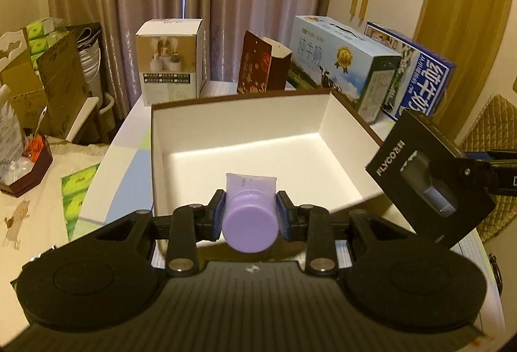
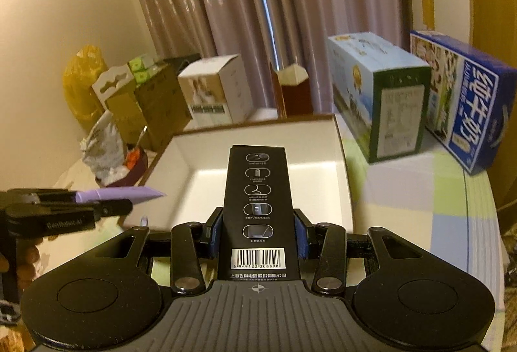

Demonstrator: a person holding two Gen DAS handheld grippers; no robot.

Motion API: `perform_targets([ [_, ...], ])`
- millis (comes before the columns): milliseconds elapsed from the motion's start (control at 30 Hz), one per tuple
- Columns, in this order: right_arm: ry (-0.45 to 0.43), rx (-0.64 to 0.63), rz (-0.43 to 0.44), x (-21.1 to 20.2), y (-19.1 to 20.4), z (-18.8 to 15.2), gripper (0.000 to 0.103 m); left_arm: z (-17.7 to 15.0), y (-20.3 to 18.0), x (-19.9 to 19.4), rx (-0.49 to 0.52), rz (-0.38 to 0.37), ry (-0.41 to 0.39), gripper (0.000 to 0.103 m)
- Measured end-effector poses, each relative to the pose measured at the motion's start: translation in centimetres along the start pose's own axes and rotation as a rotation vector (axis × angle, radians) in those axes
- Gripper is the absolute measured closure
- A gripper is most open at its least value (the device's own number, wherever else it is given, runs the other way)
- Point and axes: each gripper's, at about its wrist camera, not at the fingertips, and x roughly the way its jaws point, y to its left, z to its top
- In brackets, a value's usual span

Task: Organize objects
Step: 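Carry the tube and black box into the brown box and release both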

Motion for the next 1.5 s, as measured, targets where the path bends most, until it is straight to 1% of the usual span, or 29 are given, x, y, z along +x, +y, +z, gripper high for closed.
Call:
perform_targets([
  [167,-0.003,0.014,-0.023,3.5,-0.6,2.6,0.063,2.0,0.5,3.4,-0.003,0.027,0.006,0.075],
  [233,0.001,0.024,-0.036,4.9,-1.1,3.4,0.063,2.7,0.8,4.7,-0.001,0.027,0.011,0.075],
  [433,0.034,0.053,-0.066,9.4,-2.3,4.9,0.063,4.0,1.6,9.1,0.0,0.062,0.055,0.075],
  [600,0.094,0.068,-0.092,13.5,-3.0,4.8,0.063,4.1,2.3,13.1,-0.017,0.075,0.126,0.075],
  [633,0.109,0.069,-0.097,14.3,-3.1,4.7,0.063,4.1,2.3,13.9,-0.095,0.154,0.134,0.075],
  [767,0.147,0.067,-0.115,16.8,-3.2,4.2,0.063,3.9,2.4,16.9,-0.101,0.166,0.183,0.075],
  [900,0.166,0.079,-0.114,18.5,-3.2,4.1,0.063,4.0,2.2,18.9,-0.111,0.169,0.196,0.075],
  [1000,0.168,0.079,-0.119,19.4,-3.1,4.1,0.063,3.9,2.2,20.3,-0.12,0.153,0.217,0.075],
  [1067,0.169,0.088,-0.118,19.7,-3.3,4.2,0.063,3.9,2.3,20.8,-0.129,0.15,0.228,0.072],
  [1133,0.171,0.093,-0.12,20.0,-3.4,4.1,0.063,3.9,2.3,20.7,-0.142,0.157,0.225,0.051],
  [1200,0.173,0.097,-0.118,20.3,-3.3,4.0,0.063,4.0,2.4,20.5,-0.142,0.149,0.218,0.048],
  [1300,0.159,0.107,-0.11,20.6,-3.4,4.0,0.062,4.1,2.4,20.3,-0.124,0.145,0.228,0.047],
  [1400,0.123,0.102,-0.083,20.2,-3.2,4.0,0.062,4.1,2.5,19.7,-0.103,0.146,0.227,0.037],
  [1500,0.122,0.073,-0.089,19.5,-2.8,4.1,0.058,4.1,2.6,18.6,-0.103,0.138,0.223,0.034],
])
